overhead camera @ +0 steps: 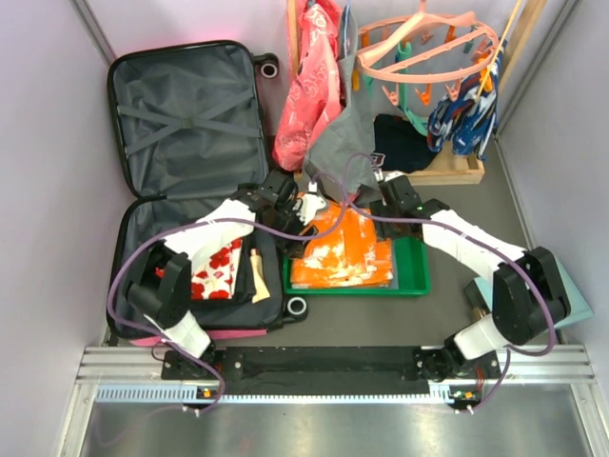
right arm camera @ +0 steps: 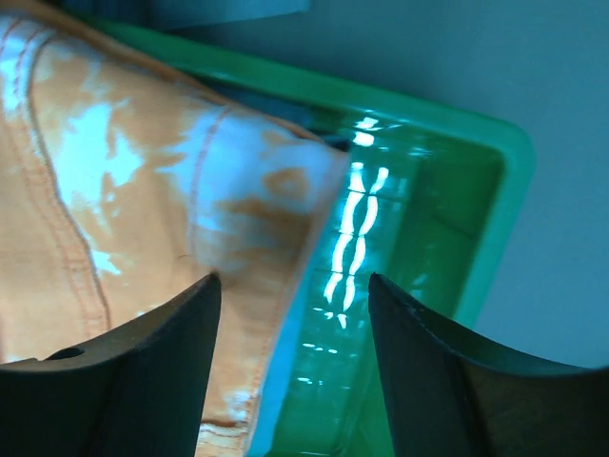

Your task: Open, take out, and arrange the luggage

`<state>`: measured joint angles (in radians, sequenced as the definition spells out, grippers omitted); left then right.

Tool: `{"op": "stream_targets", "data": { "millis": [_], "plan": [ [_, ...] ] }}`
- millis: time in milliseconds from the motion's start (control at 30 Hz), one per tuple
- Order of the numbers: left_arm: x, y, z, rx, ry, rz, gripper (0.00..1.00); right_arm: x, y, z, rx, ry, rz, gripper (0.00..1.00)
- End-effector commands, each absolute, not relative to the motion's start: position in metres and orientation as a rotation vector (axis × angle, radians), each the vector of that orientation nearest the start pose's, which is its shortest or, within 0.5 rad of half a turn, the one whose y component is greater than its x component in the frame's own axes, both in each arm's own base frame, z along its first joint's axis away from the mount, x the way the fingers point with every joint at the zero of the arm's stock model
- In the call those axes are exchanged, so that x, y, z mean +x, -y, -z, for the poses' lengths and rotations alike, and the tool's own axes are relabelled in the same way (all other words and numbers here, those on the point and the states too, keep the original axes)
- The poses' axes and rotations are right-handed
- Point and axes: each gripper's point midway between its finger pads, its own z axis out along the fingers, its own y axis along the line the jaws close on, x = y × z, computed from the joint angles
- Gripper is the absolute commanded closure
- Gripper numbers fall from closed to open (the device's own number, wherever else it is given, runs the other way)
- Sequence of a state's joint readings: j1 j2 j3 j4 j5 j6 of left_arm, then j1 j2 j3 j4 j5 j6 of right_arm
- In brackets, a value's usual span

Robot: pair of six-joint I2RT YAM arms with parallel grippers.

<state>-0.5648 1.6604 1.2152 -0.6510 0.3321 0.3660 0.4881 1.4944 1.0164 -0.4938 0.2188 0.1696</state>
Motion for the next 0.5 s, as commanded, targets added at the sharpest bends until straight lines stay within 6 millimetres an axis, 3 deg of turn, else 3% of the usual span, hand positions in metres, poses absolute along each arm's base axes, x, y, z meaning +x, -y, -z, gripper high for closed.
{"op": "stream_targets", "data": {
  "millis": [0, 33, 67, 133, 167, 233, 300, 400, 467],
  "plan": [
    [0.287, 0.225, -0.146, 1.298, -2.228, 0.445, 0.3, 0.351, -0.118, -0.153, -0.11, -2.302, 0.088, 0.37],
    [0.29, 0.225, -0.154, 1.265, -2.225, 0.436, 0.3, 0.351, -0.119, -0.165, -0.086, -2.268, 0.067, 0.39],
    [0.296, 0.225, -0.171, 1.225, -2.185, 0.413, 0.29, 0.35, -0.122, -0.168, -0.073, -2.252, 0.048, 0.46],
    [0.305, 0.217, -0.183, 1.154, -2.17, 0.346, 0.29, 0.351, -0.142, -0.174, -0.092, -2.206, -0.055, 0.63],
    [0.309, 0.215, -0.193, 1.125, -2.137, 0.327, 0.3, 0.348, -0.149, -0.167, -0.09, -2.219, -0.112, 0.75],
    [0.32, 0.201, -0.2, 1.034, -2.139, 0.248, 0.31, 0.347, -0.173, -0.158, -0.124, -2.24, -0.25, 0.85],
    [0.326, 0.187, -0.208, 0.95, -2.14, 0.205, 0.31, 0.35, -0.176, -0.131, -0.091, -2.316, -0.236, 0.93],
    [0.341, 0.138, -0.21, 0.762, -2.201, 0.128, 0.31, 0.355, -0.166, -0.093, -0.004, -2.427, -0.179, 0.95],
    [0.338, 0.114, -0.206, 0.691, -2.227, 0.129, 0.3, 0.357, -0.159, -0.068, 0.057, -2.494, -0.159, 0.96]
  ]
}}
